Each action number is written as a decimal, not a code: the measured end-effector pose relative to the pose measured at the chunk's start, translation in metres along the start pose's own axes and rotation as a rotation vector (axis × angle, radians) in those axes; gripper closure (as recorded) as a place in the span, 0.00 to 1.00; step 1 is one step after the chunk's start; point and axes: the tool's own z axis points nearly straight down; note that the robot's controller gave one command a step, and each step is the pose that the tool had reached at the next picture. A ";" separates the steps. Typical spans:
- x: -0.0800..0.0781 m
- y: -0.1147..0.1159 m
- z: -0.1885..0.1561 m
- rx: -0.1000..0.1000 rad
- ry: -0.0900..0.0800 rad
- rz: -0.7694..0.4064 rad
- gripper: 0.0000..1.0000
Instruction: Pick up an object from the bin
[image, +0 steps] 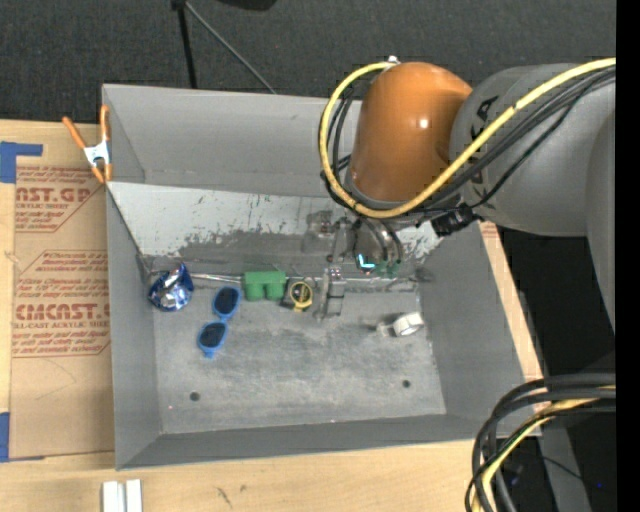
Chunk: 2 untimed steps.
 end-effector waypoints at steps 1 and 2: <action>0.004 0.066 0.049 -0.002 -0.002 0.088 0.00; 0.006 0.115 0.128 0.000 -0.002 -0.254 0.00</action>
Offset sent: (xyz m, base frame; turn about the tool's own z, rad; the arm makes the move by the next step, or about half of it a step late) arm -0.0032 0.0606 -0.0455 0.0942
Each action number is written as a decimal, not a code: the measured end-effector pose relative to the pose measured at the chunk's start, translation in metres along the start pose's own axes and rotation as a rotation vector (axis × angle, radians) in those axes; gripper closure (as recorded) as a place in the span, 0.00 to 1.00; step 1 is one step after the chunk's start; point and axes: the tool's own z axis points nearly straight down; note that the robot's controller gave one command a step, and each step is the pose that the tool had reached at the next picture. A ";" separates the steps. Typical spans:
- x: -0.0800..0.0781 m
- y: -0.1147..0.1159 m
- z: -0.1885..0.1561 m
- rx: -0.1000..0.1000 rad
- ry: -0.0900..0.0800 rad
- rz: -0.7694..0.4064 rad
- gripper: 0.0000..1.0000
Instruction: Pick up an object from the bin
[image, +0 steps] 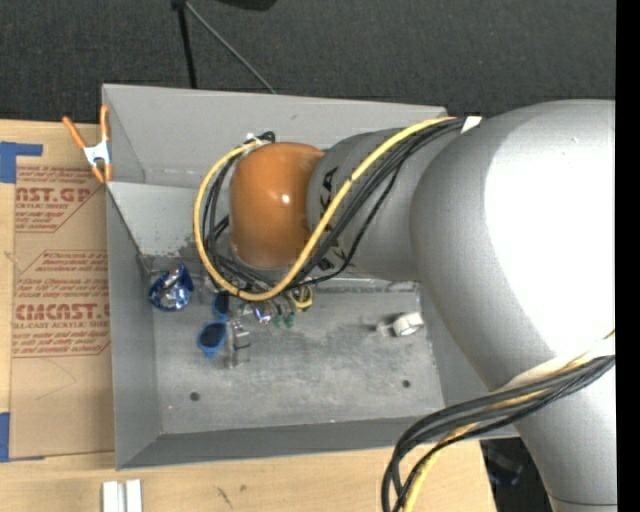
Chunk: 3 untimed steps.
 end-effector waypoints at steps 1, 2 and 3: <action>-0.001 -0.001 -0.002 -0.001 -0.005 0.003 1.00; -0.006 0.007 -0.094 0.001 -0.014 -0.009 1.00; 0.028 0.043 -0.145 -0.001 -0.010 -0.017 1.00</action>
Offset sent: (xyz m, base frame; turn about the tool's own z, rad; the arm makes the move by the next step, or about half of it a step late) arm 0.0000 0.0000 0.0000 0.0000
